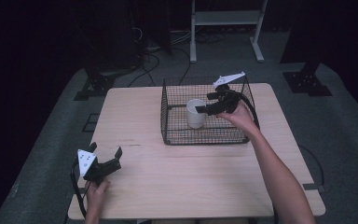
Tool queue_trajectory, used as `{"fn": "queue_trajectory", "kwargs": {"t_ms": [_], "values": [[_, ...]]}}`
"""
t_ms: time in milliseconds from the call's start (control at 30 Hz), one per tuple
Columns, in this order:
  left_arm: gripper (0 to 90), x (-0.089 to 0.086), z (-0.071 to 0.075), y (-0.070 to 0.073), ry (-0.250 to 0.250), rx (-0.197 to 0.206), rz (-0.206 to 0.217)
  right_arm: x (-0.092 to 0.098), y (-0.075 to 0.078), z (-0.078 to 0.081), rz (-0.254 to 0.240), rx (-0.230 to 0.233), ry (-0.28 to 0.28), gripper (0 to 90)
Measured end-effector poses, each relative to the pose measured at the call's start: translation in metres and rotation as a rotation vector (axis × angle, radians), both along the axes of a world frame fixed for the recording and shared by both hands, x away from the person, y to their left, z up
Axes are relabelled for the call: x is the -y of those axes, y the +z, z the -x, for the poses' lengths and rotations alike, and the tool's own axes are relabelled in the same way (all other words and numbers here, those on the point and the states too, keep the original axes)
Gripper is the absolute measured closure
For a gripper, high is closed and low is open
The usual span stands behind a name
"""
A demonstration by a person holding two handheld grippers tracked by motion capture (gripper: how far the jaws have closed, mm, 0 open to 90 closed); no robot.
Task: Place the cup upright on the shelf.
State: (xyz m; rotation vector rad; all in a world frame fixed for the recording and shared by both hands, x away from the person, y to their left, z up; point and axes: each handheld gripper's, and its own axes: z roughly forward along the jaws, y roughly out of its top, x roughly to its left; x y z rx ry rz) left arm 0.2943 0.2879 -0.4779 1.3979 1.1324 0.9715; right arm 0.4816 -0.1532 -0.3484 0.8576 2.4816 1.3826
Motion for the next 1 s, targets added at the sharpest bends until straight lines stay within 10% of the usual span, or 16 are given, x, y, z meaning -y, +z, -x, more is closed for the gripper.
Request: {"fn": "queue_trajectory", "kwargs": {"t_ms": [1000], "values": [[0.0, 0.000, 0.000, 0.000, 0.000, 0.000, -0.004, 0.022, -0.002, 0.057, -0.047, 0.032, 0.087, 13.0]]}}
